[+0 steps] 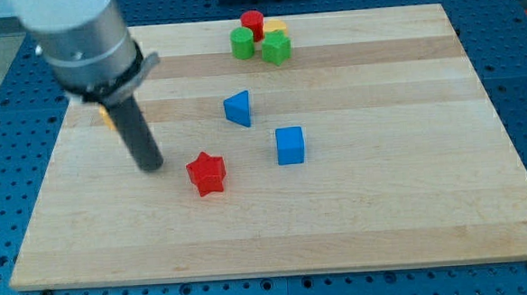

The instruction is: Push the red circle into the green star

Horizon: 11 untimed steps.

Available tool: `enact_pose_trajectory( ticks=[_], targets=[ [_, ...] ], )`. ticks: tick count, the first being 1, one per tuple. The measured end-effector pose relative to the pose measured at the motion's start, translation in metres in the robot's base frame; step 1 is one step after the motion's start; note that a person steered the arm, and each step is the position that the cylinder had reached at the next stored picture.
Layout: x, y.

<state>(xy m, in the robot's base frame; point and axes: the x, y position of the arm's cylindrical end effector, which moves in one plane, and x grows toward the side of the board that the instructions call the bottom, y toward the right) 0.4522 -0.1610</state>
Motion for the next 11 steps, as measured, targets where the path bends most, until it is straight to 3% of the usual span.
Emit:
enact_pose_trajectory(
  ticks=[3,4,6,10,11],
  targets=[
    [-0.227,0.019],
    [-0.259,0.024],
    [-0.26,0.047],
    [-0.259,0.16],
    [-0.258,0.16]
  ],
)
